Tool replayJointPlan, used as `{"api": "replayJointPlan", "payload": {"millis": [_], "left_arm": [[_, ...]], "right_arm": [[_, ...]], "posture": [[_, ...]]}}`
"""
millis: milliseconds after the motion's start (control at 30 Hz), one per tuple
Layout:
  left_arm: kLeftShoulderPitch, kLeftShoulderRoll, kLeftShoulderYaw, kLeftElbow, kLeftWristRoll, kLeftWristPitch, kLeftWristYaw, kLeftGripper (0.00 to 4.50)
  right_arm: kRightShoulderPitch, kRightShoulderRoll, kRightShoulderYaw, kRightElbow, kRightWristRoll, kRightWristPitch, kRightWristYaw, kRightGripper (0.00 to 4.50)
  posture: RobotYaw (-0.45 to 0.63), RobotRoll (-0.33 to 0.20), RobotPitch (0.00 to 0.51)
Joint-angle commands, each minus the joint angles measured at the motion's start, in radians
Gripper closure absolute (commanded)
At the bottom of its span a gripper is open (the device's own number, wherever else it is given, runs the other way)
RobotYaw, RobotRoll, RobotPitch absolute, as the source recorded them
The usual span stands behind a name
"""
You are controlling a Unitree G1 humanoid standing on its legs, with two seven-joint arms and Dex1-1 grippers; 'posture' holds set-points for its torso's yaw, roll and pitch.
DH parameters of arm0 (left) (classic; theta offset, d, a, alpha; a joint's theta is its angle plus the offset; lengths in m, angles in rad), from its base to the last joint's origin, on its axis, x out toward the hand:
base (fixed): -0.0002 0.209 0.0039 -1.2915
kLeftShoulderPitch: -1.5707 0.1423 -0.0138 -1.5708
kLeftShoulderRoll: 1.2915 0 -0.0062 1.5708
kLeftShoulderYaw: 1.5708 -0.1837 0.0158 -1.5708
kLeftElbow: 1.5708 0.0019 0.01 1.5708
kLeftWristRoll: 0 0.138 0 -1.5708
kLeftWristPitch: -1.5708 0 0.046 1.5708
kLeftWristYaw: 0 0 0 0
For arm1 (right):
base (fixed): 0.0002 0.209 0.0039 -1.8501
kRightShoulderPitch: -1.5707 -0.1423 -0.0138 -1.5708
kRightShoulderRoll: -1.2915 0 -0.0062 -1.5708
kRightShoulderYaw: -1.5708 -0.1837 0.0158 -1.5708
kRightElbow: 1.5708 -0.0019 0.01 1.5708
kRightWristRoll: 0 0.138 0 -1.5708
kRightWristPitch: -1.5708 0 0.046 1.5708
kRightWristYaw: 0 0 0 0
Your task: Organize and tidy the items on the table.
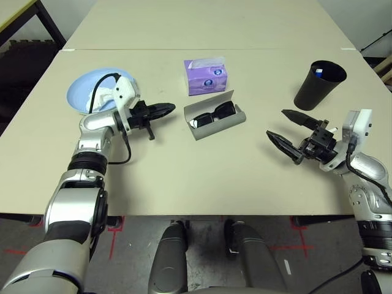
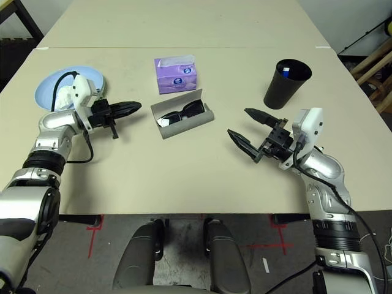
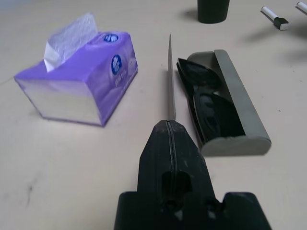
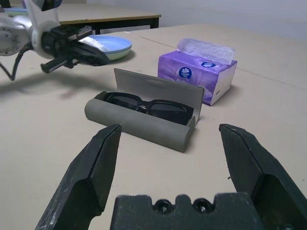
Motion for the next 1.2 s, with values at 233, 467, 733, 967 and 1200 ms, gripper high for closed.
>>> {"api": "replayJointPlan", "payload": {"millis": [233, 467, 733, 967, 1200], "left_arm": [[-0.060, -0.018, 0.008, 0.081, 0.049, 0.004, 0.082, 4.48], [-0.076, -0.041, 0.006, 0.088, 0.070, 0.008, 0.114, 4.48], [-0.090, -0.074, 0.003, 0.083, 0.072, 0.019, 0.091, 4.48], [-0.083, -0.084, -0.007, 0.091, 0.092, 0.026, 0.097, 4.48], [-0.081, -0.091, -0.022, 0.106, 0.126, 0.029, 0.128, 4.48]], "right_arm": [[0.015, -0.016, 0.021, -0.046, 0.020, 0.031, 0.005, 0.00], [0.022, -0.005, 0.032, -0.026, 0.020, 0.026, 0.011, 0.00], [0.018, 0.010, 0.040, -0.017, 0.019, 0.017, -0.001, 0.00], [0.037, 0.004, 0.042, -0.108, 0.036, 0.069, -0.040, 0.00], [0.059, -0.008, 0.033, -0.156, 0.048, 0.099, -0.057, 0.00]], "posture": [[0.05, 0.000, 0.223], [0.06, 0.000, 0.228], [0.06, 0.000, 0.228], [0.05, 0.000, 0.229], [0.04, 0.000, 0.230]]}}
